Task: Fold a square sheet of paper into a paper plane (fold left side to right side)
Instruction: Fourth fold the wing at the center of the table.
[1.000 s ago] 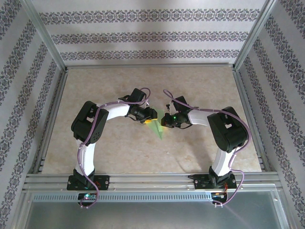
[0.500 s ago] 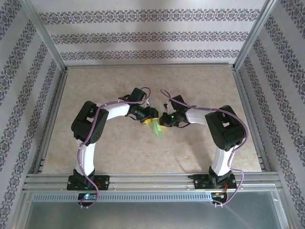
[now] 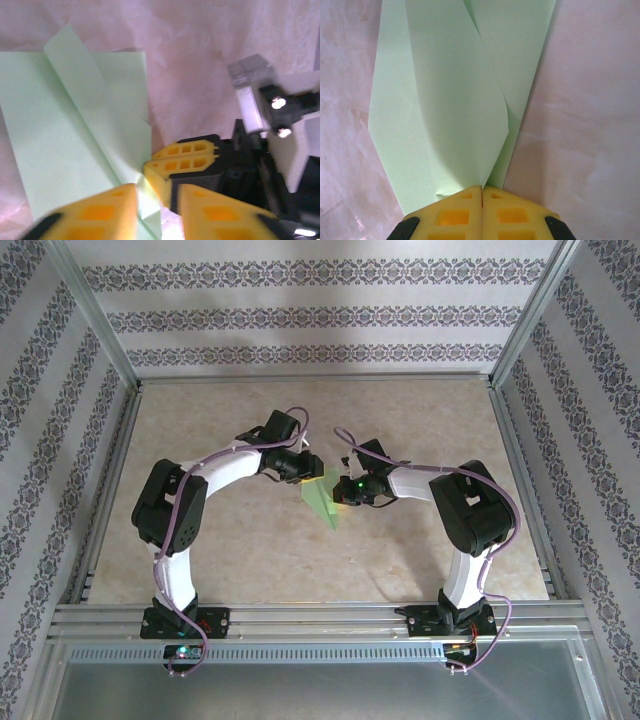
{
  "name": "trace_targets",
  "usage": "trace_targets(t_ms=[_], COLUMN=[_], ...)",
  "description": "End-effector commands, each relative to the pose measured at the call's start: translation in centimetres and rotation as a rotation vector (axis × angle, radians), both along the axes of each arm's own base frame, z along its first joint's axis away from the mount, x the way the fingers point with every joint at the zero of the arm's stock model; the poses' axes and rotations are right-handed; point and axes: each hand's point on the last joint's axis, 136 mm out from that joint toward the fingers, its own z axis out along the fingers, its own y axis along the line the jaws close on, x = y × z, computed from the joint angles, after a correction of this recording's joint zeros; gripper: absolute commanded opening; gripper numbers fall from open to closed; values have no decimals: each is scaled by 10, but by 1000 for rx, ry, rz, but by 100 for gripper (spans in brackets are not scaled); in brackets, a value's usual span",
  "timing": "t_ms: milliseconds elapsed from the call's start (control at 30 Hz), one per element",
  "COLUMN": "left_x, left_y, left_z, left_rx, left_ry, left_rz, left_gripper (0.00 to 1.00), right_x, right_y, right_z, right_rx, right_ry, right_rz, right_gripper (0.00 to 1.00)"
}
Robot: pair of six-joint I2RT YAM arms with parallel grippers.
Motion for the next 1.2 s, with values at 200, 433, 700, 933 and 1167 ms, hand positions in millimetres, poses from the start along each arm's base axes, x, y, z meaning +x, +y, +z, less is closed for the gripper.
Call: trace_targets(t_ms=[200,433,700,933,1167], left_x=[-8,-8,-13,-19,-24], left_y=[-34,-32,-20,-13,-7], left_z=[-24,-51,-73,-84,-97], left_rx=[-145,-87,8,38,65], left_ry=[77,116,140,156,173], left_rz=[-71,-66,-55,-50,-44], left_gripper=[4,4,4,4,4], right_x=[-27,-29,-31,-31,-28], right_y=[-21,-22,-21,-22,-18], right_z=[-38,-39,-42,-42,-38], right_rx=[-147,-156,-171,-174,-157], right_ry=[103,109,117,117,113], right_rz=[0,2,14,14,13], right_gripper=[0,0,0,0,0])
